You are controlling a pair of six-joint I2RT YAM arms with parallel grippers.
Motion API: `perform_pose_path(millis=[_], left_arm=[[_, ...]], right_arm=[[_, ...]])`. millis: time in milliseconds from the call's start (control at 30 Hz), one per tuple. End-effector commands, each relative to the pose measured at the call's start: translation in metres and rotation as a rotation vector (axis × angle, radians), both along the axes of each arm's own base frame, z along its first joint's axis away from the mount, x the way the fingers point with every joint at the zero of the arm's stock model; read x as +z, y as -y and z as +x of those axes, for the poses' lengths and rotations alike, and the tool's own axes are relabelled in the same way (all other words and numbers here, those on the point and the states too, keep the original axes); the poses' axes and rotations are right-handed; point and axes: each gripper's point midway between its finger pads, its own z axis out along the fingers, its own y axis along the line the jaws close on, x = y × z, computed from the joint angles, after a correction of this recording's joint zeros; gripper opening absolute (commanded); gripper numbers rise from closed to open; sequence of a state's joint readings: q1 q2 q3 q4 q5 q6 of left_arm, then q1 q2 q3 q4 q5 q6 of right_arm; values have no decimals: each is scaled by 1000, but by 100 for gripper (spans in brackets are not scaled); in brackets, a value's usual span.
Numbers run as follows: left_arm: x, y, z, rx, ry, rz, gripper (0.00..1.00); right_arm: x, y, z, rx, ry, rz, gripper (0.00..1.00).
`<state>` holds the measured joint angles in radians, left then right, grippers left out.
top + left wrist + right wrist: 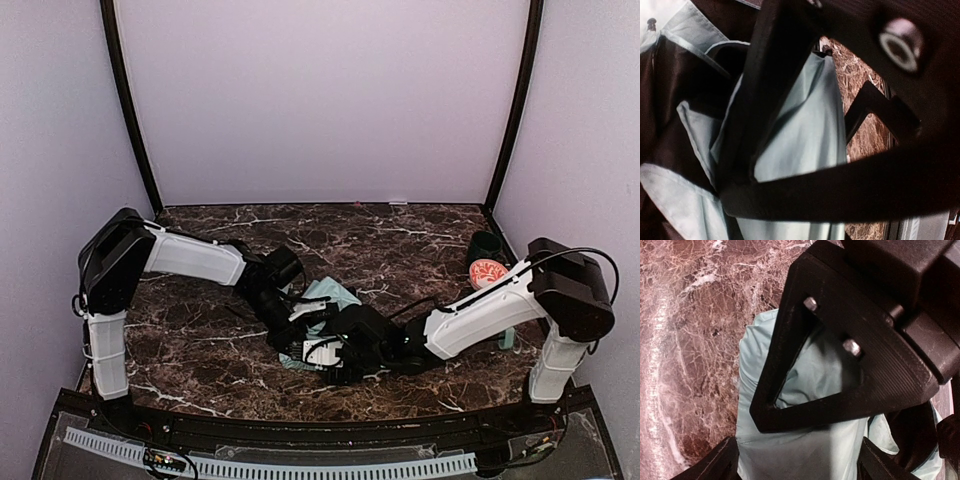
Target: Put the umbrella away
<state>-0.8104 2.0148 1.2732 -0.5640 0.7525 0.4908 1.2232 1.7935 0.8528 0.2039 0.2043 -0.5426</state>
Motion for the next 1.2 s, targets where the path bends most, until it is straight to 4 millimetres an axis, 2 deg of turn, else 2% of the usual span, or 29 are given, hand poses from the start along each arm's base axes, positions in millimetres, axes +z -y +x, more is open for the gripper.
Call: perform_pose_path(millis=[0,67,200,300,433,567,633,767,933,1033,1167], left_arm=[[-17,-24,-34,6,-187,137,23],[-17,-24,-34,6,-190,137,23],[-14,-22,-35,0,-197,123,22],[-10,-20,-35,-8,-199,104,24],[-5,-16,-29,4,-169,84,39],[10,-13,-13,53,-93,40,53],[18,-13,2,98,-14,24,74],[46,-15,34,200,193,-54,78],[97,-25,64,340,490,-186,83],[117,-43,76,441,661,-242,87],[150,-61,78,524,829,-360,88]], right_arm=[[-28,20,24,-93,44,-104,78],[-34,22,26,-97,5,-119,72],[-41,30,27,-116,-43,-140,41],[-41,31,23,-107,-75,-137,32],[-41,25,12,-79,-157,-119,22],[-42,26,6,-84,-259,-95,17],[-43,28,4,-95,-312,-85,16],[-47,33,-1,-112,-394,-86,13],[-49,35,-6,-142,-493,-71,11],[-51,36,-10,-157,-558,-76,10],[-56,35,-15,-178,-656,-88,9]])
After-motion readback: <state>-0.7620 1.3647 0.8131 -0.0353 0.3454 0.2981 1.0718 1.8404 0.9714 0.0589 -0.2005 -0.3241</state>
